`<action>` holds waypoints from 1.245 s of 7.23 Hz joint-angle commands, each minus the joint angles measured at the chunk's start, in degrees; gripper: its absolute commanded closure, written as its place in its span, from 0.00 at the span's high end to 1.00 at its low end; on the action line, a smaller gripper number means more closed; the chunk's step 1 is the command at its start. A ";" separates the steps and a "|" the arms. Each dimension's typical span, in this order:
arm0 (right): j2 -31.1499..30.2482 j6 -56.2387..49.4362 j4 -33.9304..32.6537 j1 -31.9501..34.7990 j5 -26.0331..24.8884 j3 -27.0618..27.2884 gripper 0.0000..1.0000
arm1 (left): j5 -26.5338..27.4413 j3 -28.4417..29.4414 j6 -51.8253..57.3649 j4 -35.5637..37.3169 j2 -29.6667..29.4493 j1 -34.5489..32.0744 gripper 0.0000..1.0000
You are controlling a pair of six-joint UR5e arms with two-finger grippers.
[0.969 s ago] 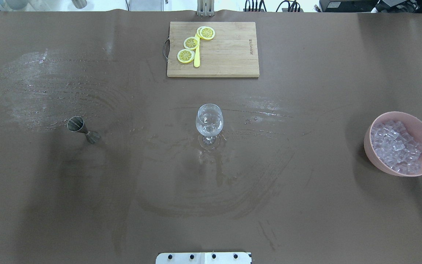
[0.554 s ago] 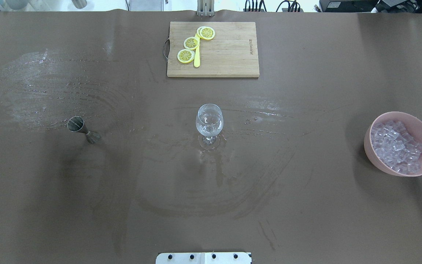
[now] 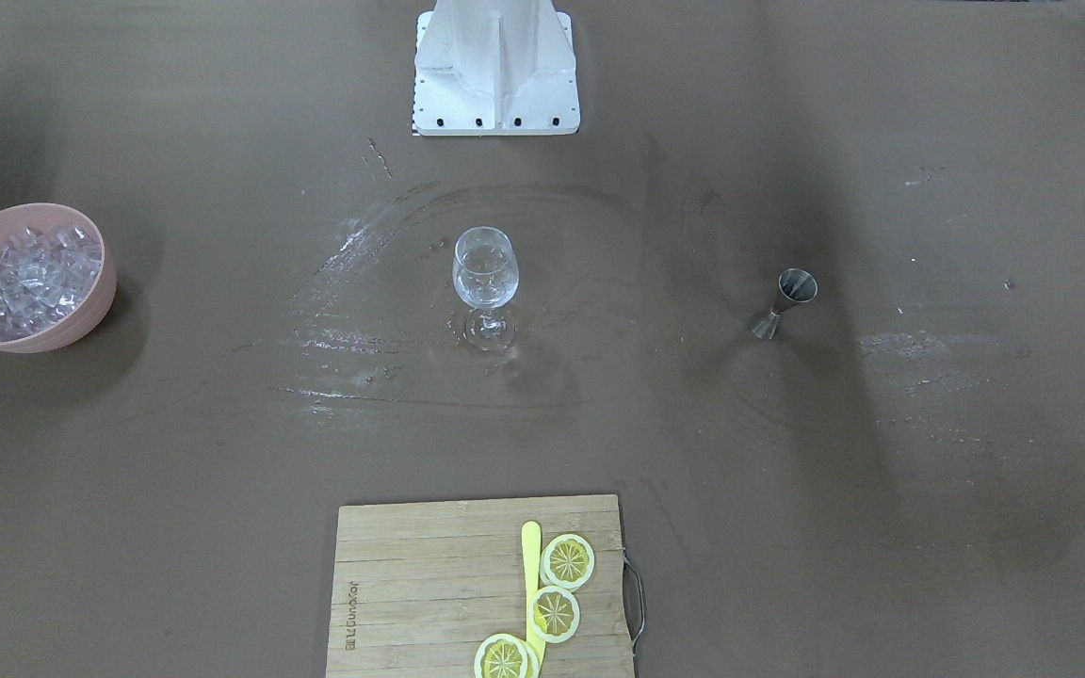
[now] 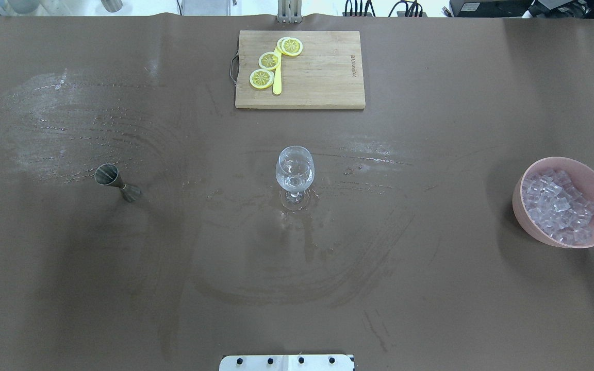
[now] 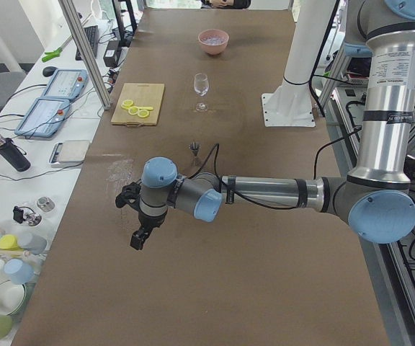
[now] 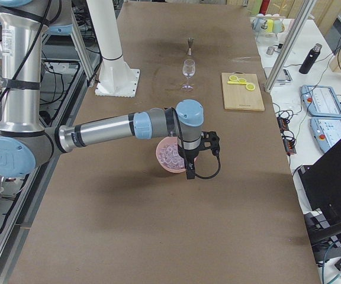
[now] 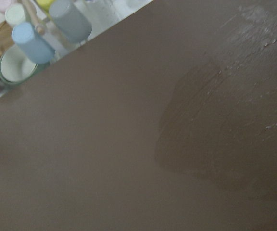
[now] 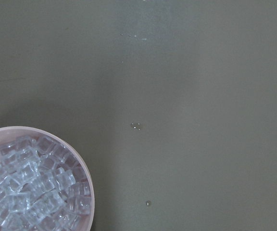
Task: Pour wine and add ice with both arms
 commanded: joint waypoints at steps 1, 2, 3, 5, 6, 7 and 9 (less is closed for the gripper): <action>0.09 0.12 0.09 0.00 0.00 0.17 1.00 | -0.27 -0.73 0.15 10.36 1.25 -0.40 0.99; 0.35 0.21 0.00 0.00 0.09 0.43 1.00 | -1.84 -1.52 0.06 9.47 2.14 -0.92 0.99; 0.53 5.26 0.09 0.00 0.78 2.52 1.00 | -9.34 -1.35 -0.02 9.46 2.32 -2.32 0.99; 0.53 13.97 0.09 -3.40 1.41 7.36 1.00 | -13.19 -2.58 -0.11 9.55 3.64 -3.21 0.99; 1.05 22.19 1.39 -8.39 0.71 8.68 1.00 | -13.10 -2.58 -0.11 9.55 3.64 -3.12 0.99; 0.88 31.84 7.93 -12.79 -0.86 8.70 1.00 | -13.10 -2.93 -0.11 9.55 3.64 -3.12 0.99; -1.04 47.28 18.85 -24.91 -10.84 8.52 1.00 | -13.10 -2.93 -0.11 9.55 3.64 -3.12 0.99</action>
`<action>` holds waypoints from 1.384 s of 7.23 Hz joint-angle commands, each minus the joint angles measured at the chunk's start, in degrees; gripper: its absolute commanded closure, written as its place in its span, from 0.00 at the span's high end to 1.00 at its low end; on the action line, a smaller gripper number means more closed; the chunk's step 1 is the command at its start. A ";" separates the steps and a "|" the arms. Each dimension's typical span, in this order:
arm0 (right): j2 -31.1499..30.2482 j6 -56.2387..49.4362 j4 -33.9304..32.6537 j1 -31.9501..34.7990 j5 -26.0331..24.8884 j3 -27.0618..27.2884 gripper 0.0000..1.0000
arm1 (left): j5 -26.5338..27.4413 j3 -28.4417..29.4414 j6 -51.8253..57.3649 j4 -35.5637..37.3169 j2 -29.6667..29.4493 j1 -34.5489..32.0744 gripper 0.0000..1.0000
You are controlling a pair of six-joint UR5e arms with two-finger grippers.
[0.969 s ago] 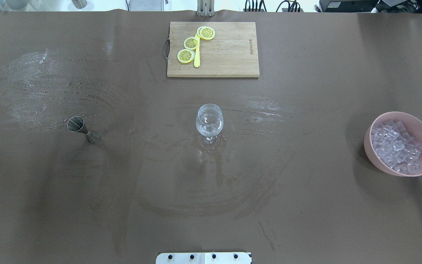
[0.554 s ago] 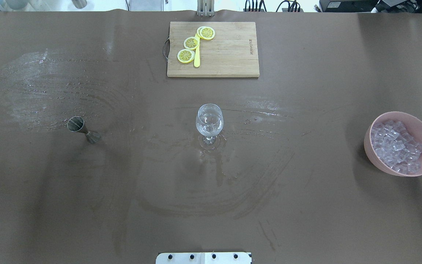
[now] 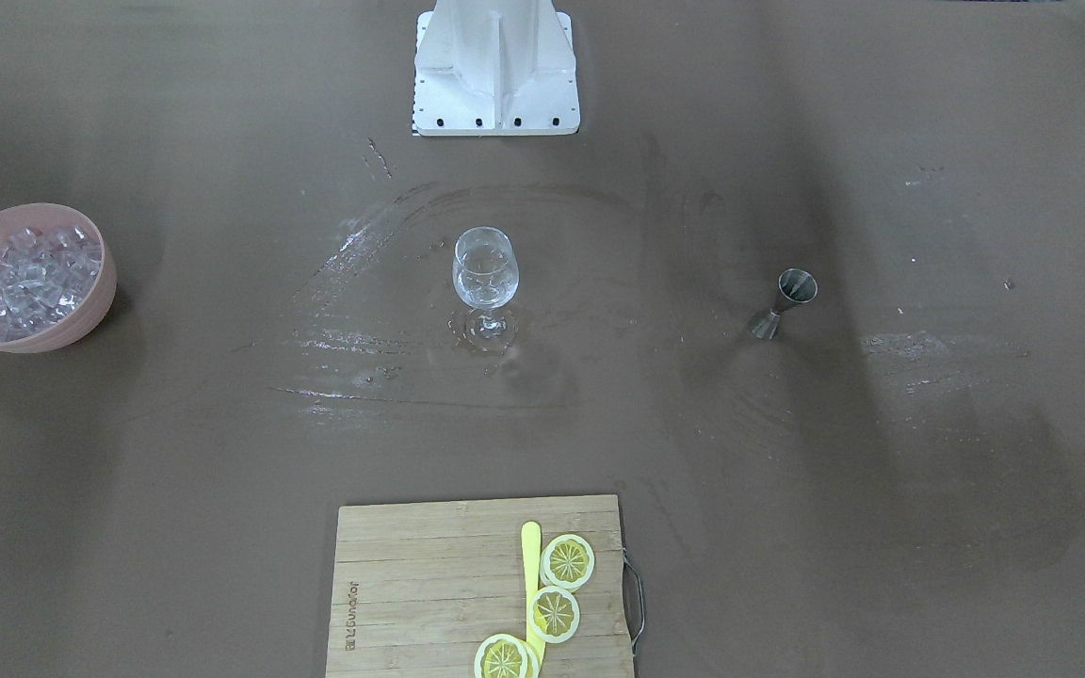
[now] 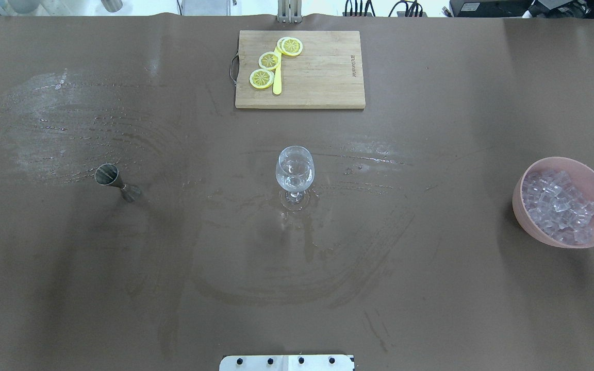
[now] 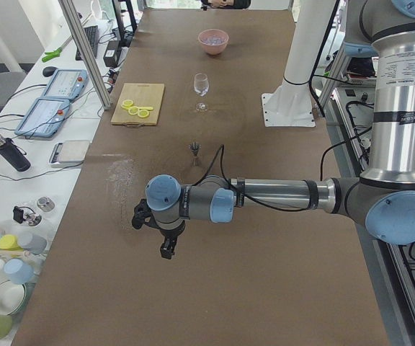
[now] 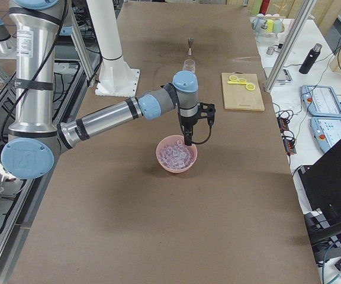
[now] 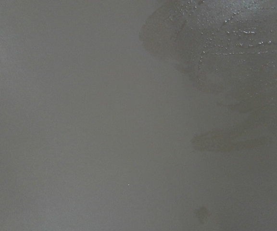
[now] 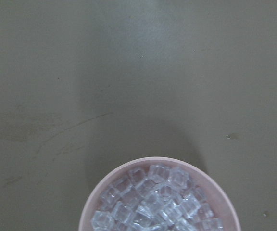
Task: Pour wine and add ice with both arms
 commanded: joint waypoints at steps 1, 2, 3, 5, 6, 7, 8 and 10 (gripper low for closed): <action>-3.18 7.72 8.91 -9.42 -6.99 -0.39 1.00 | -0.02 0.03 0.09 0.09 0.01 -0.01 0.99; -4.50 5.89 10.85 -11.71 -8.48 -0.74 1.00 | 0.07 -0.06 0.09 0.00 0.01 -0.01 0.99; -4.52 4.74 10.96 -13.30 -9.63 -0.92 1.00 | 0.07 0.03 0.09 0.09 0.01 -0.01 0.99; -5.65 0.00 11.05 -13.31 -9.46 -1.62 1.00 | 0.07 -0.06 0.09 0.09 0.10 -0.01 0.99; -5.83 -1.41 12.01 -13.40 -9.55 -3.36 1.00 | -0.02 -0.14 0.09 0.09 0.01 -0.01 0.99; -6.44 -1.69 16.71 -13.40 -9.55 -5.73 1.00 | -0.02 -0.06 0.09 0.00 0.01 -0.01 0.99; -6.62 -1.43 21.46 -13.49 -9.46 -9.24 0.99 | -0.02 -0.14 0.09 0.09 0.01 -0.01 0.99; -6.63 -0.55 25.64 -13.58 -9.11 -11.38 0.73 | 0.07 -0.15 0.09 0.09 0.10 -0.09 0.99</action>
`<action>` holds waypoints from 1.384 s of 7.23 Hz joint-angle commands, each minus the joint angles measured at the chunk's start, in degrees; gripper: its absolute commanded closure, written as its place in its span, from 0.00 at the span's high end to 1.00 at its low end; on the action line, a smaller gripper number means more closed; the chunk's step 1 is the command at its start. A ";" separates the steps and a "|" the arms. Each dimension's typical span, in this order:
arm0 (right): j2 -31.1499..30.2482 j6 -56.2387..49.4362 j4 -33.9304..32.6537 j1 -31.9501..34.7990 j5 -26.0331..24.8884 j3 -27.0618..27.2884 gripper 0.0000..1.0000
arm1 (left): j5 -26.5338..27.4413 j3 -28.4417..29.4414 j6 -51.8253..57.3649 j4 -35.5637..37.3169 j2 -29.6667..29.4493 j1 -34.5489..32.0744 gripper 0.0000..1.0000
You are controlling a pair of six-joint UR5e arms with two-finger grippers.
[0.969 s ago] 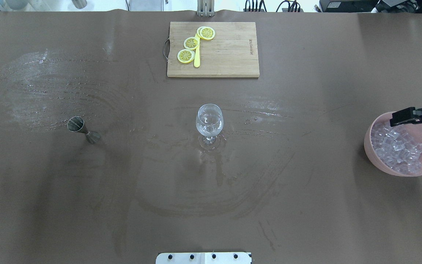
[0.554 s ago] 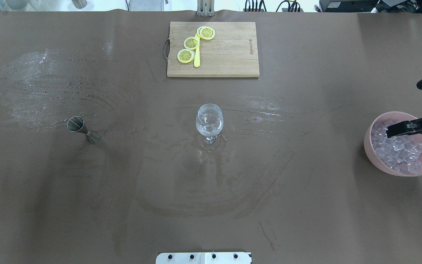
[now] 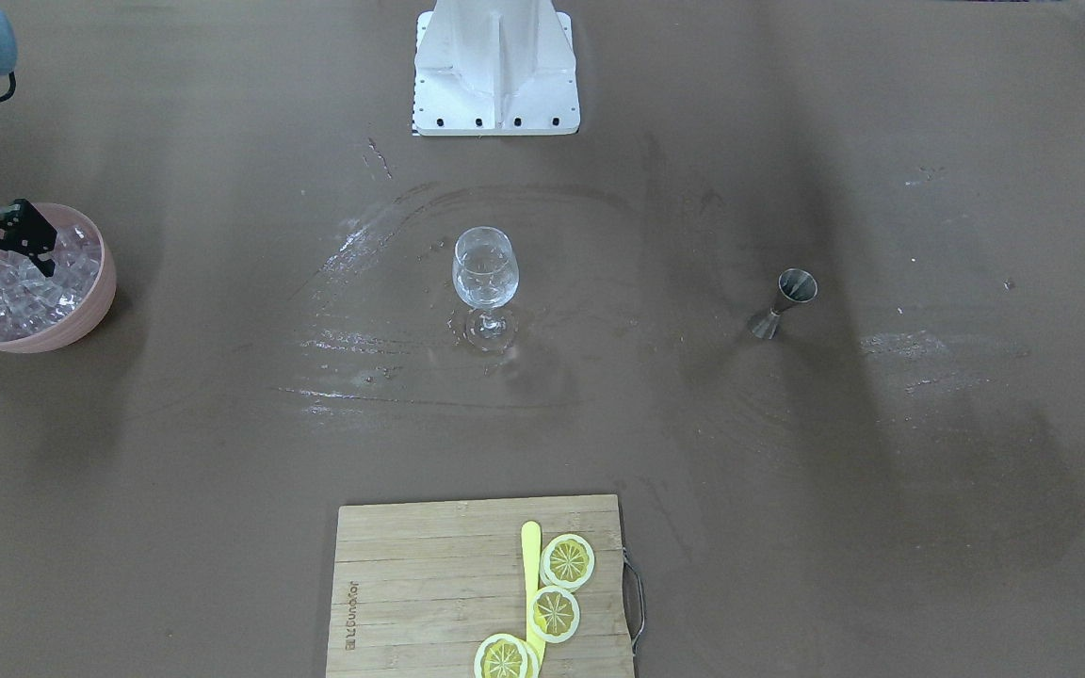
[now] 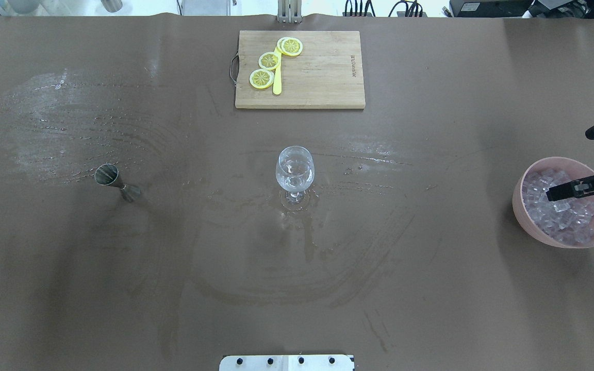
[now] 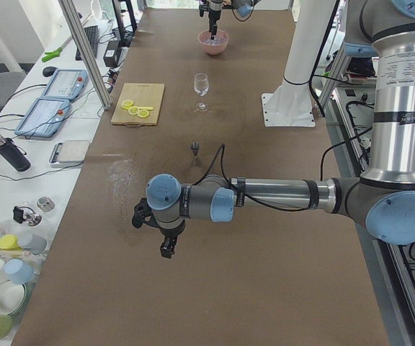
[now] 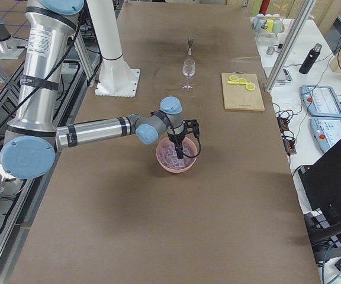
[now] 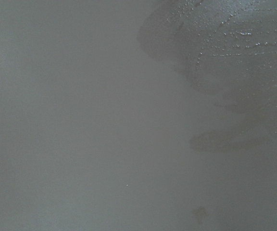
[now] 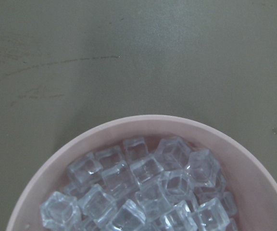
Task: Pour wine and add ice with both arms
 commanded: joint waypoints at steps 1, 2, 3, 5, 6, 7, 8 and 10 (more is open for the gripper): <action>-0.05 1.17 2.21 -0.05 0.38 -1.11 0.60 | 0.07 0.08 0.00 0.01 0.04 0.05 0.99; -0.22 1.18 2.21 -0.14 0.47 -1.02 0.60 | -0.02 0.08 0.00 0.01 0.04 0.05 0.99; -1.01 1.18 2.21 -0.66 0.38 -0.93 0.61 | -0.02 0.08 0.00 -0.08 0.04 0.05 0.99; -1.63 1.18 2.30 -1.80 0.38 -0.93 0.63 | -0.02 0.08 0.09 -0.08 0.04 0.05 0.99; -1.72 1.18 2.30 -2.24 0.38 -0.84 0.64 | -0.02 0.08 0.09 0.01 0.04 0.05 0.99; -1.89 1.18 2.30 -2.68 0.38 -0.76 0.64 | -0.02 -0.01 0.09 -0.17 0.47 0.05 0.99; -2.16 1.18 2.30 -2.95 0.38 -0.41 0.63 | -0.02 -0.01 0.09 -0.17 0.48 0.05 0.99; -3.56 1.18 2.30 -3.21 0.38 0.82 0.54 | -0.02 -0.01 0.09 -0.17 0.57 0.05 0.99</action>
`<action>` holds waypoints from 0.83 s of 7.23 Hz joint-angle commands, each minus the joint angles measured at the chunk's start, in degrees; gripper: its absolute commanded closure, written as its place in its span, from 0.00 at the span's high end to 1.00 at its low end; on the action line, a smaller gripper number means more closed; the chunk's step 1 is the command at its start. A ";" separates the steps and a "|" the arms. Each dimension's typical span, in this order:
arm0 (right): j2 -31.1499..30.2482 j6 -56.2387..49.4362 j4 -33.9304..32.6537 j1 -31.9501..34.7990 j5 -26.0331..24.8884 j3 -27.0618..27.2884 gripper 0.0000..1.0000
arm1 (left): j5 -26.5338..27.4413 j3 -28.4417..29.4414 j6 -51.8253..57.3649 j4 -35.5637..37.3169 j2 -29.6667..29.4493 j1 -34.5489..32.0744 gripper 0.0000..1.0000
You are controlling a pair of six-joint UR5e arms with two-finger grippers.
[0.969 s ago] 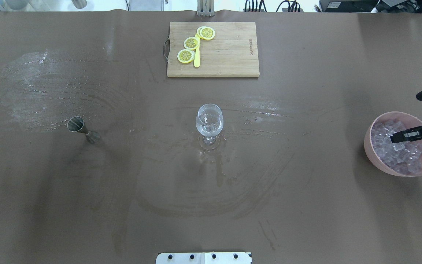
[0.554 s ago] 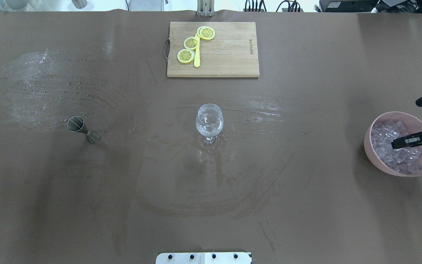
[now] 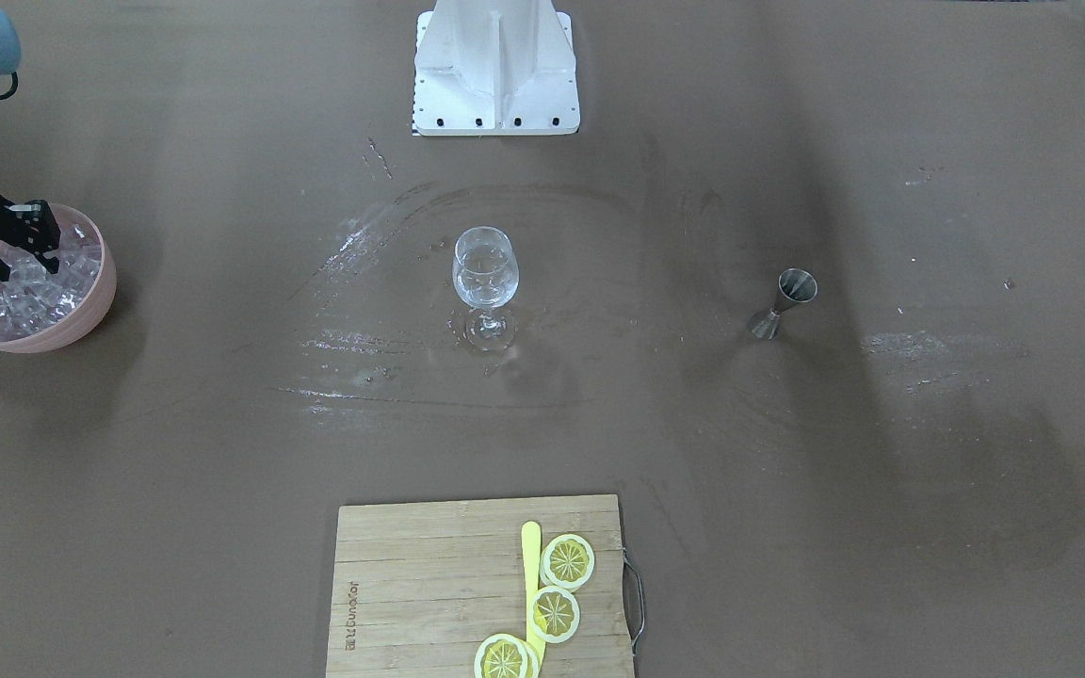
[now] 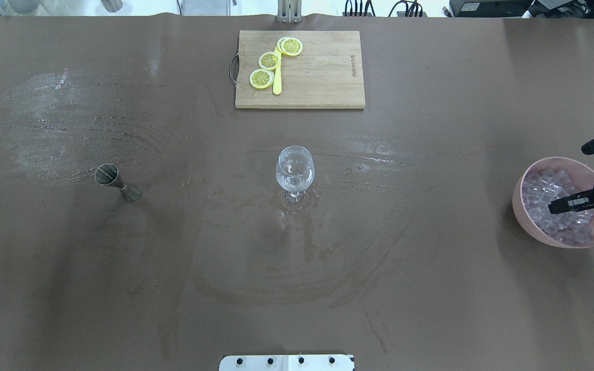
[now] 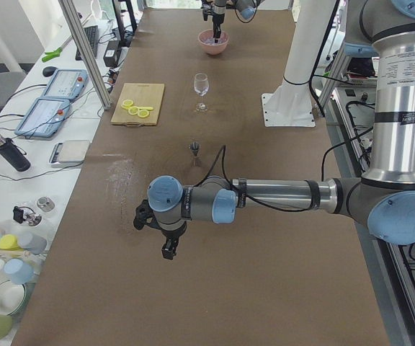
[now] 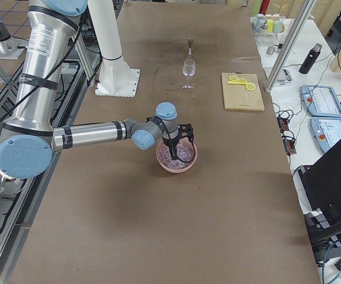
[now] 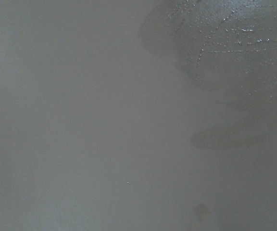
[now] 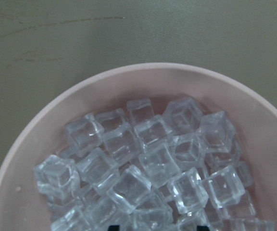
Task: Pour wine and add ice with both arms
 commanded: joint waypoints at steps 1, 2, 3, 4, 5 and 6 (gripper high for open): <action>-1.00 0.00 0.00 -0.10 0.09 1.39 0.38 | 0.00 -0.01 0.00 -0.01 0.05 0.00 0.99; -1.00 0.00 -0.09 -0.10 0.09 1.74 0.22 | 0.00 0.08 0.00 -0.01 0.05 0.00 0.99; -1.00 0.00 -0.09 -0.10 0.09 1.74 0.19 | 0.00 0.08 0.00 -0.01 0.05 0.00 0.99; -1.00 0.00 -0.17 -0.10 0.09 1.74 0.19 | 0.00 0.08 0.00 -0.01 0.05 0.00 0.99; -0.91 0.00 -0.17 -0.10 0.09 1.74 0.20 | 0.00 0.08 0.00 -0.01 0.05 0.00 0.99; -0.83 0.00 -0.17 -0.10 0.17 1.92 0.19 | 0.00 0.08 0.00 -0.01 0.05 0.00 0.99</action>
